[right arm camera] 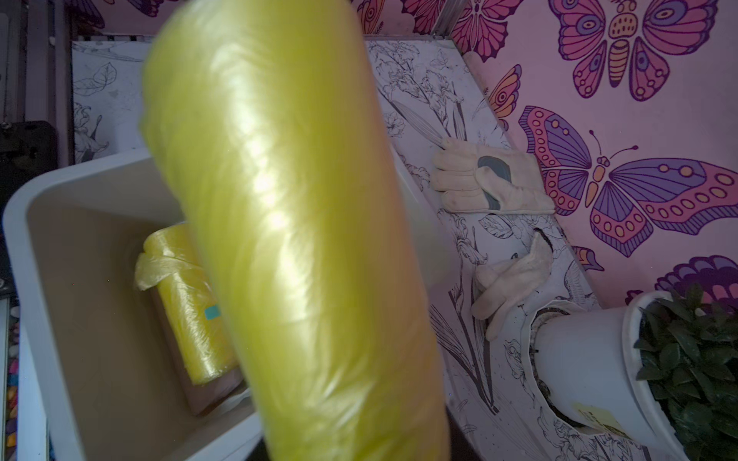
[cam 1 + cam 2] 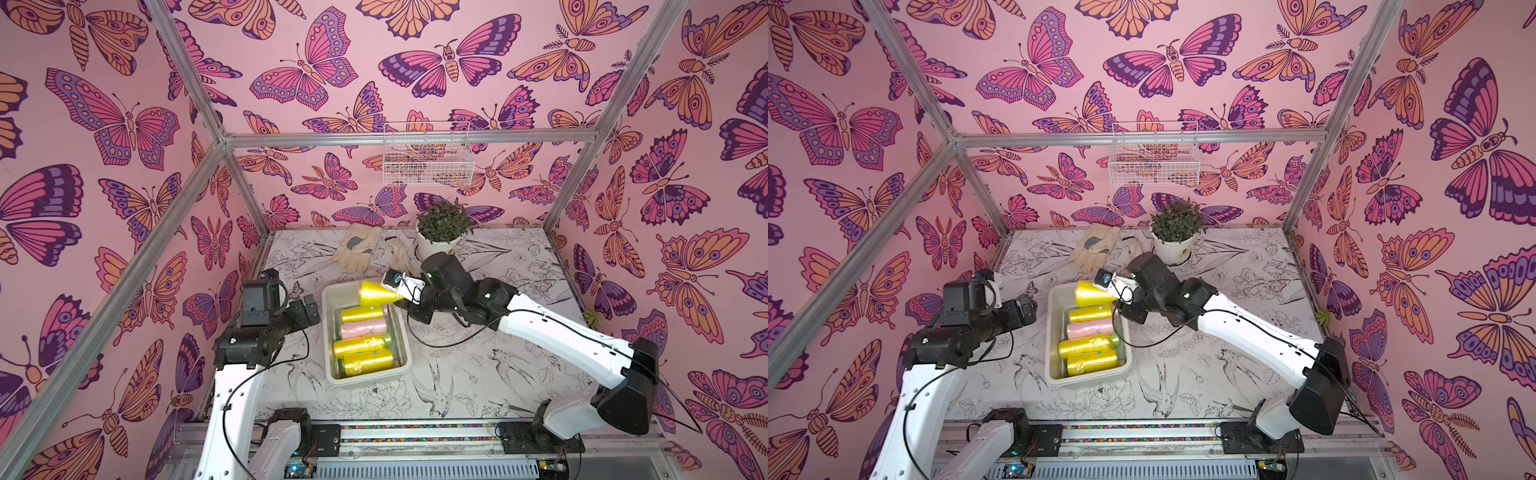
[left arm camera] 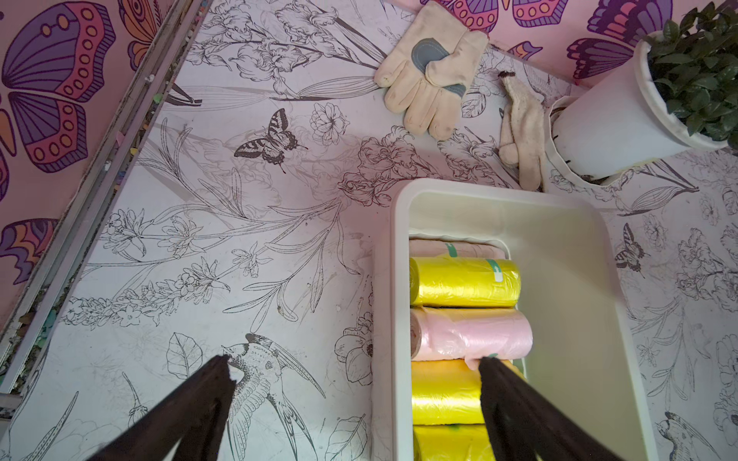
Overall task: Put the roll of trash bags into the storage box
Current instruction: Place the roll of trash bags in the storage box.
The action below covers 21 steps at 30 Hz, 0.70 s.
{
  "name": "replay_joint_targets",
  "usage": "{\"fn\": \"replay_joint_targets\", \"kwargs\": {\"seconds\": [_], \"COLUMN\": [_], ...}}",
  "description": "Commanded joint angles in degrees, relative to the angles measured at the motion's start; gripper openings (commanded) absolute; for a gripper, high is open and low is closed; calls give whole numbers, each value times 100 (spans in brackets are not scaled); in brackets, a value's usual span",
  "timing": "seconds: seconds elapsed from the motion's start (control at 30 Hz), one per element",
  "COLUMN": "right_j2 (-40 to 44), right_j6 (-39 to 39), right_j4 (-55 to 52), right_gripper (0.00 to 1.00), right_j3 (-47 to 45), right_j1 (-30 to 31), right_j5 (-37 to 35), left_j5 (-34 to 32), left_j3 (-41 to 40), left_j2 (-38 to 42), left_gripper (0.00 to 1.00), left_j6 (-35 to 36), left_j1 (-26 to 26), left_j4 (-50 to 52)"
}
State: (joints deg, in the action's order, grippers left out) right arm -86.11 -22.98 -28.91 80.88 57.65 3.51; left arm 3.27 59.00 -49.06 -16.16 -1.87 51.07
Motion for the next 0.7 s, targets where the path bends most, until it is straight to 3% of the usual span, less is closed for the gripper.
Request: {"fn": "replay_joint_targets", "kwargs": {"seconds": [0.0,0.27,0.67], "right_j2": [-237,-1071,-1612], "right_j6": [-27,12,544], "right_j4": [-238,-645,-609], "right_gripper": [8,9,19], "right_j3": [54,366,431], "right_j1": [285,766,774], "right_j5": [-475,-714,-755], "left_j5": [-150,-110,943], "left_j3": [-20,-6,-1], "left_j2": [137,247,639], "left_gripper": [100,100,100], "left_j6": [-43,-14,309], "left_j1": [-15,-15,-7], "left_j4": [72,62,-118]}}
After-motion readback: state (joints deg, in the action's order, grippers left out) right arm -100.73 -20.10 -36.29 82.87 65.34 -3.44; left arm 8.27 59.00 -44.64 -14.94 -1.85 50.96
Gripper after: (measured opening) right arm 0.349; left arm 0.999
